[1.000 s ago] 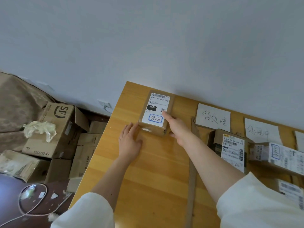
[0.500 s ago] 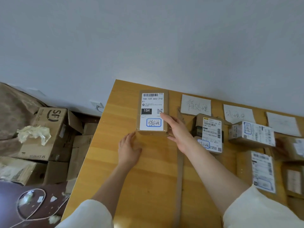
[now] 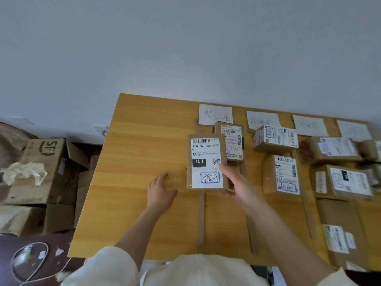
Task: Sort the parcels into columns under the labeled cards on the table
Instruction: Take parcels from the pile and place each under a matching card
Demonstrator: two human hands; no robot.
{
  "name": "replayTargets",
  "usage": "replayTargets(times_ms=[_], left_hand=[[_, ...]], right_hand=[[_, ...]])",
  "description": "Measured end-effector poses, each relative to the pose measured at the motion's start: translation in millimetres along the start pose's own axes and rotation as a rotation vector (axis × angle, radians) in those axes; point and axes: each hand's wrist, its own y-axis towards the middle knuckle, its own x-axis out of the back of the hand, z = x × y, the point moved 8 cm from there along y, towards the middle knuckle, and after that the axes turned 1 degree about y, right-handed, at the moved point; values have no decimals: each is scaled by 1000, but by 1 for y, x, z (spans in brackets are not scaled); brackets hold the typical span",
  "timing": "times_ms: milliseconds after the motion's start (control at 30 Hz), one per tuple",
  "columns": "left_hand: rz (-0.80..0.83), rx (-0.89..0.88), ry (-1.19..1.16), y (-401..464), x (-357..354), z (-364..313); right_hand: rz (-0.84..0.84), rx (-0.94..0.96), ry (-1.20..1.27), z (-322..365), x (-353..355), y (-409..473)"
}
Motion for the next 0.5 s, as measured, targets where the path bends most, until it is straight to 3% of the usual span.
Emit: replayTargets(times_ms=[500], left_hand=[[7, 56, 87, -48, -54, -16]], right_hand=[[28, -182, -35, -80, 79, -28]])
